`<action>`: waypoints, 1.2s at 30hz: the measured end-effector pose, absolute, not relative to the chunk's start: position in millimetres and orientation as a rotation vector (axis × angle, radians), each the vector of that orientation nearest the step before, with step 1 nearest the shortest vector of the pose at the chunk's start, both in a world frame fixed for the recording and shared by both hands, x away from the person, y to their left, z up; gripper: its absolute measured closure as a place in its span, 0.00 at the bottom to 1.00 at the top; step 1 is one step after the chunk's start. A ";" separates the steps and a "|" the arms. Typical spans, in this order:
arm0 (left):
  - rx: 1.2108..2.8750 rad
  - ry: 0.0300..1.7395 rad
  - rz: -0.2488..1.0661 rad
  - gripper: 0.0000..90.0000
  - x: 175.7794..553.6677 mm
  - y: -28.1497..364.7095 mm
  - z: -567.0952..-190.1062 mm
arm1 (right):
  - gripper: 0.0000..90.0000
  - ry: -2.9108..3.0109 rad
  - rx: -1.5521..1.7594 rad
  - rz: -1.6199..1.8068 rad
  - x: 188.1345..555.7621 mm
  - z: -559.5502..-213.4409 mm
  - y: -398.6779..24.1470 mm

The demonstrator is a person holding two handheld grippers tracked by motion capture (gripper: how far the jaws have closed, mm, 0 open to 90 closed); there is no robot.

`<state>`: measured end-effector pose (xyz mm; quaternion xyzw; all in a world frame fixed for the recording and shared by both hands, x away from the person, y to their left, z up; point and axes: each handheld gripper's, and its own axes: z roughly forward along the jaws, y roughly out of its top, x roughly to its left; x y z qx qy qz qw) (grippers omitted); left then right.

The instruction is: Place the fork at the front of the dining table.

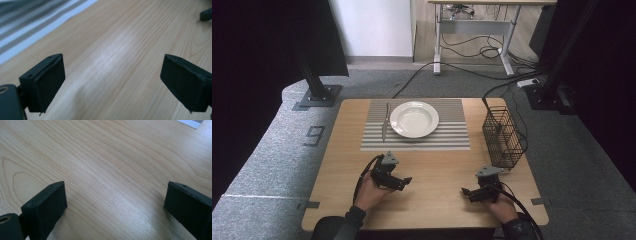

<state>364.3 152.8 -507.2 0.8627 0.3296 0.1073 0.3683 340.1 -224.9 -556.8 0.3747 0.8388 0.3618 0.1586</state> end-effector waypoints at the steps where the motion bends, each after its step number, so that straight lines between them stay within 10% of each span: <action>1: 2.215 0.836 0.276 0.06 365.8 150.6 -505.1 | 0.04 2.398 1.071 1.034 340.1 -556.8 -224.9; 36: 2.260 0.595 0.273 0.09 416.0 57.9 -421.4 | 0.04 2.397 1.065 1.035 340.3 -556.9 -225.1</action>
